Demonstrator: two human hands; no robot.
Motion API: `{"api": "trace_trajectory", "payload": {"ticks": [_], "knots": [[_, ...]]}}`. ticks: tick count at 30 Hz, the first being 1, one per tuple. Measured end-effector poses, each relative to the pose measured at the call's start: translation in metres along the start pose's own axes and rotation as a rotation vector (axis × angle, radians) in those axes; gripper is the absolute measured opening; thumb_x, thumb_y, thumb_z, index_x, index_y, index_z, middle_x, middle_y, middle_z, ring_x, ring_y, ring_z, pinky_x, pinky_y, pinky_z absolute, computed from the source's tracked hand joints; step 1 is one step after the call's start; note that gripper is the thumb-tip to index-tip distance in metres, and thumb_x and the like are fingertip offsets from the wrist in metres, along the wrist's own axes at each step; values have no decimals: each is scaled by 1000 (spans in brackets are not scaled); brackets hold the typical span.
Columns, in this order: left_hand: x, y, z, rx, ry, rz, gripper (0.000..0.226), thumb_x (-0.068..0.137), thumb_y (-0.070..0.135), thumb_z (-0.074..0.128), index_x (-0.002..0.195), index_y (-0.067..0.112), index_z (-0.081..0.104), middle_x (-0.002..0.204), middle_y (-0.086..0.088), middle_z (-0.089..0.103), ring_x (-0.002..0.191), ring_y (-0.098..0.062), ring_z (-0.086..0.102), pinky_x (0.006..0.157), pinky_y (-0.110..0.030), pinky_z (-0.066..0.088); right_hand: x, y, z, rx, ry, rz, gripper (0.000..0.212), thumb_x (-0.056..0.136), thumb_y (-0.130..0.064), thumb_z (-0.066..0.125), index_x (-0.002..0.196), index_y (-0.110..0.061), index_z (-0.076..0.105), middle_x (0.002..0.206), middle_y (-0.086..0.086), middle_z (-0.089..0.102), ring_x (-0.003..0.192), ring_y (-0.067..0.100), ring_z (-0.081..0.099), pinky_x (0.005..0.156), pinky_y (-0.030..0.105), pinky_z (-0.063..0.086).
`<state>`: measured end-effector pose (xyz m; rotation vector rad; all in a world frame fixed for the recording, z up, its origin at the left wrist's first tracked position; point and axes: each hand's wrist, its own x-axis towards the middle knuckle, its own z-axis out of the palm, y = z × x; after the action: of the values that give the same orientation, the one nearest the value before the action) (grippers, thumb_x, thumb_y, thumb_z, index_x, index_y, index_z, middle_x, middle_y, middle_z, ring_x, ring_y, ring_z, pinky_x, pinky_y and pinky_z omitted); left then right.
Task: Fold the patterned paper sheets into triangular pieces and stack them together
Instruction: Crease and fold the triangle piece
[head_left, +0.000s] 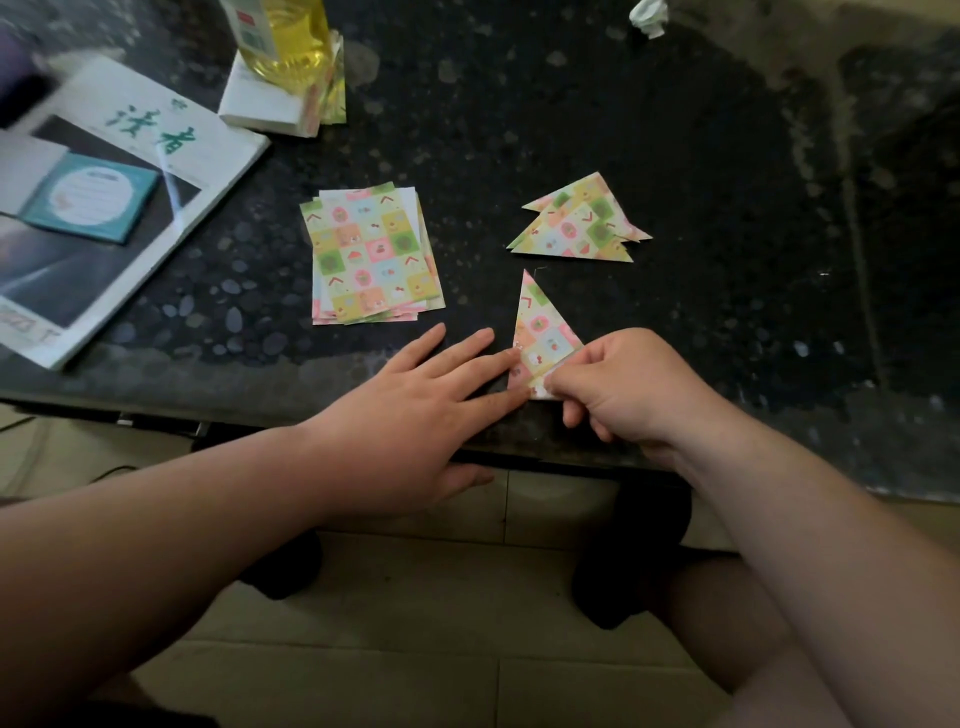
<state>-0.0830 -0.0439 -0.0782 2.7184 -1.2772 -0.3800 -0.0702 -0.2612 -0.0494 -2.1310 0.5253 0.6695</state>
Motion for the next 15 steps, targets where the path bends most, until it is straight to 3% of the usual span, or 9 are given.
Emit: {"api": "trace_trajectory", "payload": {"ticks": [6, 15], "knots": [[1, 0, -4, -48, -38, -19, 82, 98, 65, 40, 164, 32, 4, 172, 7, -2, 156, -15, -17, 123, -40, -17, -1, 0, 0, 14, -2, -6, 16, 86, -11, 66, 74, -3, 74, 52, 4, 66, 33, 13, 40, 40, 19, 33], [2, 0, -5, -53, -66, -30, 81, 97, 65, 37, 164, 33, 4, 171, 9, -5, 155, -14, -19, 123, -39, -17, -2, -1, -1, -7, 6, -13, 16, 84, -10, 65, 74, -2, 74, 53, 5, 67, 34, 14, 41, 42, 21, 34]]}}
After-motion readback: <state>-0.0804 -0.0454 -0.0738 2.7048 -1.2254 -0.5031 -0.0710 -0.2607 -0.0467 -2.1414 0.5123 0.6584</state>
